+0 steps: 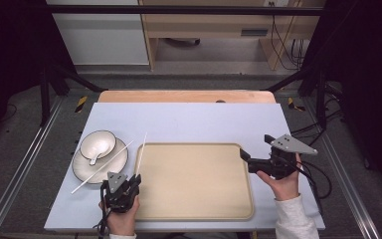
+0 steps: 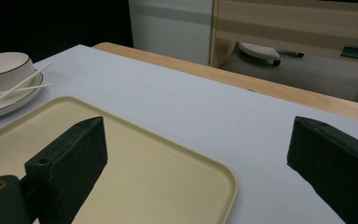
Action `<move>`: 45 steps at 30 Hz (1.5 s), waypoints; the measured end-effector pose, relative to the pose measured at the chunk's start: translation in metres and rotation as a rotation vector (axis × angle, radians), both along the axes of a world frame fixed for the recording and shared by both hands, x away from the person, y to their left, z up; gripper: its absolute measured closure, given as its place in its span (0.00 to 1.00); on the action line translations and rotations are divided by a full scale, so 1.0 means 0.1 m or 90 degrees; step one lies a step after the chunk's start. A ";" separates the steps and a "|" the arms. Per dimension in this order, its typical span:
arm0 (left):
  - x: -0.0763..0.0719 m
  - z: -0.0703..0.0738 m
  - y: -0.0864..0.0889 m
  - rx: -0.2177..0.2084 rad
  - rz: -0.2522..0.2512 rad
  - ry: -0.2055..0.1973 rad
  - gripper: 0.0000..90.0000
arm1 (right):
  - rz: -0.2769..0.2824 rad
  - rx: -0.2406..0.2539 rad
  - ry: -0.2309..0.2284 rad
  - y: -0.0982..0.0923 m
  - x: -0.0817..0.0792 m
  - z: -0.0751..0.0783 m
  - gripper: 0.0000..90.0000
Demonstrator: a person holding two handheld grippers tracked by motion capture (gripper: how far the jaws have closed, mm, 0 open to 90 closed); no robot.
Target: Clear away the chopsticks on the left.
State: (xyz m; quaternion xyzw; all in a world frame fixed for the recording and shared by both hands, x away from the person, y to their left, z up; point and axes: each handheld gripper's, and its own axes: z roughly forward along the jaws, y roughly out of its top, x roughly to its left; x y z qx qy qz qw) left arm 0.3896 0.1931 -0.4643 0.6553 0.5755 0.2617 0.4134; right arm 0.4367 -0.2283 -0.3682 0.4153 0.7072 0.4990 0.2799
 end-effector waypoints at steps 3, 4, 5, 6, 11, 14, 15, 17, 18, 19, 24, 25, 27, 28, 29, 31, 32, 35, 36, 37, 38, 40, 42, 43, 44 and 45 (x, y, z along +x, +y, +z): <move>0.03 -0.07 -0.02 0.004 0.003 0.012 0.93 | 0.002 -0.005 0.001 0.01 0.01 -0.01 0.06; 0.04 -0.10 -0.02 0.002 0.003 0.017 0.93 | 0.002 -0.005 0.002 0.01 0.01 -0.01 0.06; 0.04 -0.11 -0.02 0.003 0.005 0.019 0.93 | 0.003 -0.005 0.002 0.01 0.01 -0.01 0.06; 0.05 -0.12 -0.02 0.004 0.006 0.020 0.93 | 0.003 -0.005 0.002 0.01 0.01 -0.01 0.06; 0.06 -0.15 -0.03 0.013 0.010 0.029 0.93 | 0.002 -0.005 0.003 0.02 0.01 -0.02 0.06; 0.06 -0.15 -0.02 0.016 0.013 0.033 0.93 | 0.003 -0.009 0.003 0.02 0.02 -0.02 0.06; 0.07 -0.16 -0.02 0.019 0.014 0.037 0.93 | 0.003 -0.008 0.005 0.03 0.02 -0.02 0.06; 0.07 -0.16 -0.03 0.027 0.015 0.045 0.93 | 0.003 -0.009 0.006 0.03 0.02 -0.03 0.06; 0.07 -0.17 -0.04 0.031 0.015 0.050 0.93 | 0.003 -0.009 0.006 0.03 0.02 -0.03 0.06; 0.07 -0.17 -0.04 0.031 0.013 0.051 0.93 | 0.002 -0.009 0.006 0.03 0.02 -0.03 0.06; 0.08 -0.18 -0.05 0.038 0.010 0.062 0.93 | 0.003 -0.010 0.006 0.03 0.02 -0.03 0.06; 0.08 -0.18 -0.06 0.040 0.009 0.066 0.93 | 0.003 -0.009 0.007 0.03 0.02 -0.03 0.06; 0.09 -0.18 -0.06 0.039 0.011 0.070 0.93 | 0.003 -0.010 0.006 0.03 0.02 -0.03 0.06; 0.09 -0.18 -0.06 0.039 0.011 0.074 0.93 | 0.003 -0.012 0.006 0.03 0.02 -0.03 0.06; 0.09 -0.18 -0.06 0.040 0.012 0.074 0.93 | 0.003 -0.011 0.006 0.04 0.02 -0.03 0.06; 0.09 -0.18 -0.06 0.041 0.011 0.077 0.93 | 0.003 -0.011 0.007 0.04 0.03 -0.04 0.06; 0.09 -0.18 -0.07 0.042 0.011 0.078 0.93 | 0.004 -0.013 0.007 0.04 0.03 -0.04 0.06; 0.09 -0.18 -0.08 0.044 0.010 0.078 0.93 | 0.005 -0.013 0.008 0.04 0.03 -0.04 0.06; 0.09 -0.17 -0.08 0.047 0.009 0.080 0.93 | 0.005 -0.013 0.008 0.04 0.03 -0.04 0.06; 0.09 -0.17 -0.09 0.049 0.009 0.081 0.93 | 0.005 -0.013 0.008 0.04 0.03 -0.04 0.06; 0.09 -0.17 -0.09 0.050 0.009 0.082 0.93 | 0.004 -0.012 0.007 0.04 0.03 -0.04 0.06; 0.09 -0.17 -0.09 0.049 0.010 0.082 0.93 | 0.004 -0.011 0.007 0.04 0.03 -0.04 0.06; 0.10 -0.17 -0.09 0.048 0.011 0.083 0.93 | 0.004 -0.010 0.008 0.04 0.02 -0.03 0.06; 0.10 -0.17 -0.09 0.048 0.012 0.084 0.93 | 0.004 -0.010 0.008 0.04 0.02 -0.03 0.06; 0.10 -0.17 -0.09 0.050 0.011 0.085 0.93 | 0.004 -0.009 0.008 0.04 0.02 -0.03 0.06; 0.10 -0.16 -0.09 0.052 0.011 0.084 0.93 | 0.005 -0.011 0.007 0.04 0.02 -0.03 0.06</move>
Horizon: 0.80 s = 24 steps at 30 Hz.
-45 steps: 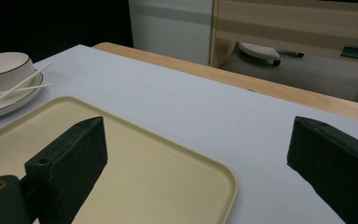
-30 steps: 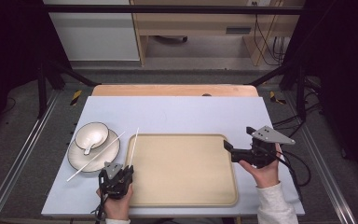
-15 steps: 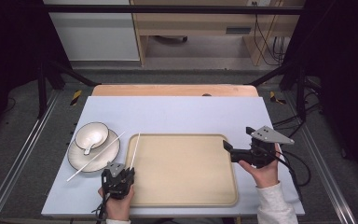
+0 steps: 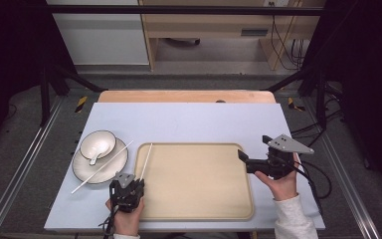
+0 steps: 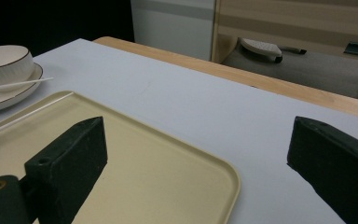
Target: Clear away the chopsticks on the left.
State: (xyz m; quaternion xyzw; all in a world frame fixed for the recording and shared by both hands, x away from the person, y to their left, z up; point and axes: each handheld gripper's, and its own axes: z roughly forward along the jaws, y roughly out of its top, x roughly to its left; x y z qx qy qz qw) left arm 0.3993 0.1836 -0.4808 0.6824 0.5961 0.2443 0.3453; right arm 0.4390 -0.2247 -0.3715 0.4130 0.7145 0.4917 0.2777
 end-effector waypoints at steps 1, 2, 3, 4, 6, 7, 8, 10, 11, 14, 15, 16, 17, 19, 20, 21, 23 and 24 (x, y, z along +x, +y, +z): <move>0.00 0.00 0.00 -0.001 0.000 0.001 0.92 | 0.000 0.000 -0.001 0.00 0.00 0.00 0.06; 0.00 0.00 0.00 -0.001 0.000 0.001 0.92 | 0.000 0.000 -0.001 0.00 0.00 0.00 0.06; 0.00 0.00 0.00 -0.001 0.000 0.002 0.92 | 0.000 0.001 -0.001 0.00 0.00 0.00 0.06; 0.00 0.01 0.00 -0.001 -0.001 0.003 0.92 | 0.000 0.000 -0.001 0.00 0.00 0.00 0.06; 0.00 0.01 0.00 0.002 -0.002 0.001 0.92 | 0.001 0.001 -0.001 -0.01 0.00 0.01 0.06; 0.00 0.02 0.00 0.001 -0.002 0.001 0.92 | 0.001 0.001 -0.001 -0.01 0.00 0.01 0.06; 0.01 0.02 0.00 -0.002 -0.001 0.000 0.91 | 0.002 0.001 -0.001 -0.01 0.00 0.01 0.06; 0.00 0.03 0.00 -0.001 -0.003 -0.002 0.91 | 0.002 0.001 -0.002 -0.01 -0.01 0.01 0.06; 0.00 0.04 0.00 -0.005 -0.006 -0.005 0.90 | 0.002 0.001 -0.003 -0.01 -0.01 0.01 0.06; 0.00 0.10 0.02 -0.010 -0.021 -0.016 0.86 | 0.000 0.005 -0.002 -0.02 -0.01 0.02 0.06; 0.00 0.12 0.03 -0.014 -0.026 -0.021 0.83 | 0.001 0.005 -0.004 -0.03 -0.01 0.02 0.06; 0.00 0.15 0.03 -0.020 -0.034 -0.025 0.81 | 0.000 0.006 -0.005 -0.03 -0.02 0.02 0.06; 0.01 0.20 0.05 -0.023 -0.048 -0.035 0.79 | -0.001 0.009 -0.004 -0.03 -0.02 0.03 0.06; 0.01 0.28 0.06 -0.029 -0.070 -0.049 0.74 | 0.000 0.008 -0.009 -0.05 -0.02 0.04 0.06; 0.01 0.30 0.06 -0.036 -0.077 -0.058 0.71 | -0.003 0.013 -0.009 -0.05 -0.03 0.04 0.06; 0.01 0.35 0.08 -0.036 -0.089 -0.070 0.70 | -0.003 0.012 -0.010 -0.06 -0.03 0.05 0.06; 0.03 0.43 0.11 -0.046 -0.111 -0.084 0.67 | -0.004 0.016 -0.011 -0.07 -0.04 0.06 0.06; 0.03 0.47 0.14 -0.052 -0.124 -0.092 0.65 | -0.005 0.019 -0.010 -0.07 -0.05 0.06 0.06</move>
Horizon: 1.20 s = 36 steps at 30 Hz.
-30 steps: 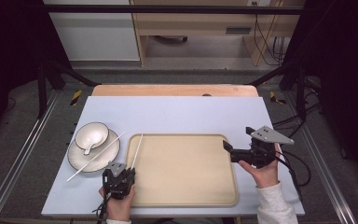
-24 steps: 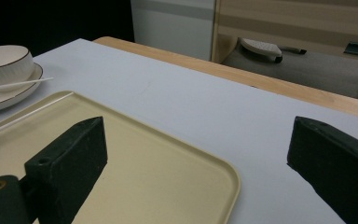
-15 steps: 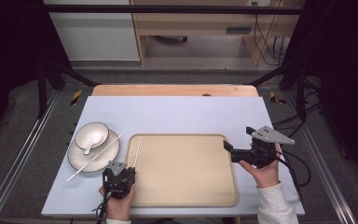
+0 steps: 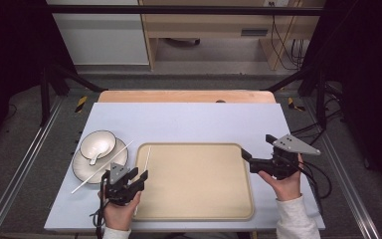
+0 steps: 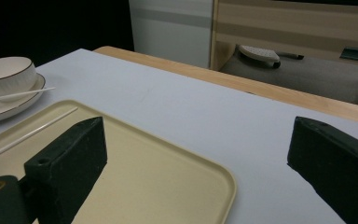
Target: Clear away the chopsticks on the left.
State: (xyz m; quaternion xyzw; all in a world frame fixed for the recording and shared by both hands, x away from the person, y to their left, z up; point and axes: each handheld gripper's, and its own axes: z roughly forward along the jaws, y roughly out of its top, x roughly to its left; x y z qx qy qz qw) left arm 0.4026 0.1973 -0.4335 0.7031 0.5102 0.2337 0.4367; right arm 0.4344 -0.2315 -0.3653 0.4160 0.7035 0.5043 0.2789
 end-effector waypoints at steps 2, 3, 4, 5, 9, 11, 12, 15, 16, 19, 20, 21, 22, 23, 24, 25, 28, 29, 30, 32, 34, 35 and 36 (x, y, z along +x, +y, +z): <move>0.01 0.08 0.05 -0.002 -0.021 -0.017 0.60 | 0.002 -0.001 -0.006 -0.01 -0.01 0.01 0.06; 0.02 0.13 0.08 0.001 -0.030 -0.023 0.58 | 0.001 0.000 -0.004 -0.01 -0.01 0.02 0.06; 0.02 0.16 0.10 0.002 -0.035 -0.026 0.56 | 0.000 0.003 -0.008 -0.02 -0.02 0.02 0.06; 0.03 0.19 0.12 0.005 -0.041 -0.028 0.53 | 0.000 0.004 -0.010 -0.02 -0.02 0.03 0.06; 0.05 0.29 0.22 0.035 -0.049 -0.037 0.44 | -0.002 0.008 -0.013 -0.05 -0.04 0.05 0.05; 0.05 0.31 0.28 0.052 -0.061 -0.037 0.40 | -0.002 0.012 -0.015 -0.06 -0.05 0.06 0.05; 0.04 0.32 0.30 0.059 -0.065 -0.036 0.38 | -0.003 0.014 -0.017 -0.07 -0.06 0.07 0.05; 0.01 0.31 0.43 0.065 -0.079 -0.044 0.33 | -0.005 0.016 -0.021 -0.09 -0.06 0.08 0.05; 0.00 0.29 0.47 0.055 -0.082 -0.047 0.32 | -0.006 0.015 -0.022 -0.10 -0.06 0.09 0.05; -0.03 0.24 0.59 0.047 -0.081 -0.051 0.28 | -0.009 0.014 -0.019 -0.09 -0.07 0.08 0.05; -0.03 0.22 0.63 0.046 -0.079 -0.051 0.28 | -0.010 0.013 -0.019 -0.09 -0.06 0.08 0.05; -0.03 0.20 0.66 0.041 -0.074 -0.047 0.27 | -0.010 0.013 -0.019 -0.09 -0.06 0.08 0.05; -0.02 0.19 0.70 0.043 -0.075 -0.042 0.27 | -0.010 0.014 -0.017 -0.09 -0.06 0.07 0.05; -0.02 0.18 0.73 0.044 -0.074 -0.041 0.26 | -0.009 0.011 -0.017 -0.09 -0.05 0.07 0.05; -0.03 0.18 0.77 0.047 -0.074 -0.041 0.26 | -0.010 0.012 -0.014 -0.09 -0.05 0.06 0.05; -0.03 0.17 0.81 0.047 -0.075 -0.040 0.25 | -0.010 0.008 -0.012 -0.08 -0.05 0.06 0.05; -0.06 0.16 0.93 0.049 -0.073 -0.036 0.23 | -0.008 0.002 -0.011 -0.07 -0.04 0.04 0.05; -0.07 0.16 0.97 0.049 -0.071 -0.036 0.23 | -0.008 0.001 -0.011 -0.07 -0.04 0.04 0.05; -0.08 0.16 1.01 0.047 -0.070 -0.035 0.23 | -0.007 -0.001 -0.009 -0.07 -0.03 0.03 0.05; -0.09 0.16 1.09 0.052 -0.069 -0.028 0.22 | -0.009 0.001 -0.007 -0.06 -0.03 0.02 0.05; -0.10 0.17 1.15 0.065 -0.067 -0.024 0.21 | -0.007 -0.002 -0.004 -0.06 -0.02 0.02 0.05; -0.10 0.17 1.18 0.070 -0.067 -0.021 0.21 | -0.008 -0.002 -0.004 -0.06 -0.02 0.01 0.05; -0.10 0.17 1.20 0.073 -0.066 -0.016 0.21 | -0.008 -0.003 -0.003 -0.05 -0.02 0.01 0.05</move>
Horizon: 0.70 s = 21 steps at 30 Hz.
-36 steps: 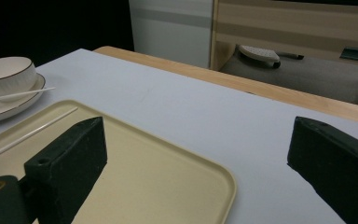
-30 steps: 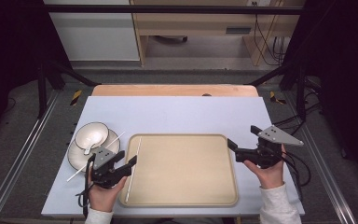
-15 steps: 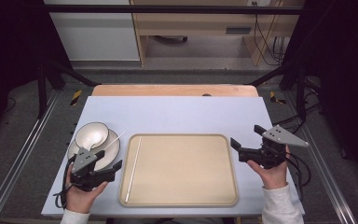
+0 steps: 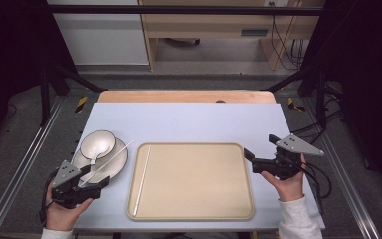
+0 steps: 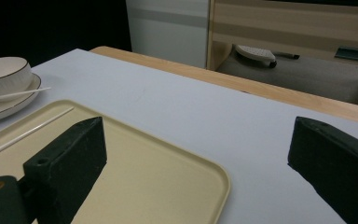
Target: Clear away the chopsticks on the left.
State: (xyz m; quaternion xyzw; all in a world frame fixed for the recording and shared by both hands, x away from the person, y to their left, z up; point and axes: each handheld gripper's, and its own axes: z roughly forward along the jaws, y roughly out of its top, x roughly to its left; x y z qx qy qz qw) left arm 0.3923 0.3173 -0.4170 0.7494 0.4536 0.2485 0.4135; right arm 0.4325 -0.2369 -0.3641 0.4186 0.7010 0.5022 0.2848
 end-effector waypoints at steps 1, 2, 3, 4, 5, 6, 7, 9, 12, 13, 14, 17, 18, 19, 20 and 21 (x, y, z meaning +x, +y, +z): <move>0.00 -0.01 0.03 0.008 0.002 0.006 0.21 | 0.000 0.000 0.001 0.00 0.00 0.00 0.05; 0.00 -0.01 0.04 0.010 0.003 0.008 0.21 | 0.002 -0.001 0.001 0.01 0.00 -0.01 0.05; 0.01 -0.02 0.06 0.016 0.006 0.013 0.21 | 0.002 -0.001 0.002 0.01 0.00 -0.01 0.05; 0.02 -0.03 0.07 0.024 0.008 0.019 0.21 | 0.001 -0.002 0.001 0.01 0.01 -0.01 0.05; 0.02 -0.04 0.08 0.029 0.010 0.021 0.21 | 0.003 -0.004 0.001 0.01 0.01 -0.01 0.05; 0.03 -0.06 0.09 0.034 0.014 0.023 0.22 | 0.003 -0.005 0.002 0.01 0.01 -0.01 0.05; 0.04 -0.06 0.11 0.042 0.012 0.030 0.22 | 0.002 -0.004 0.002 0.01 0.01 -0.01 0.05; 0.06 -0.09 0.14 0.040 0.023 0.029 0.23 | 0.001 -0.004 0.003 0.01 0.01 -0.01 0.05; 0.12 -0.14 0.19 0.047 0.029 0.043 0.24 | 0.003 -0.006 0.006 0.02 0.02 -0.02 0.05; 0.15 -0.16 0.22 0.054 0.029 0.048 0.25 | 0.002 -0.005 0.007 0.02 0.02 -0.02 0.05; 0.16 -0.18 0.22 0.049 0.034 0.048 0.25 | 0.003 -0.006 0.008 0.03 0.03 -0.03 0.05; 0.23 -0.22 0.24 0.065 0.036 0.060 0.28 | 0.004 -0.009 0.010 0.04 0.03 -0.04 0.05; 0.25 -0.23 0.24 0.063 0.038 0.062 0.28 | 0.004 -0.008 0.010 0.04 0.04 -0.04 0.05; 0.29 -0.25 0.25 0.067 0.037 0.065 0.29 | 0.004 -0.009 0.011 0.04 0.04 -0.04 0.05; 0.32 -0.26 0.25 0.064 0.040 0.066 0.31 | 0.005 -0.010 0.011 0.04 0.04 -0.04 0.05; 0.35 -0.27 0.25 0.075 0.038 0.072 0.32 | 0.004 -0.010 0.011 0.05 0.04 -0.04 0.05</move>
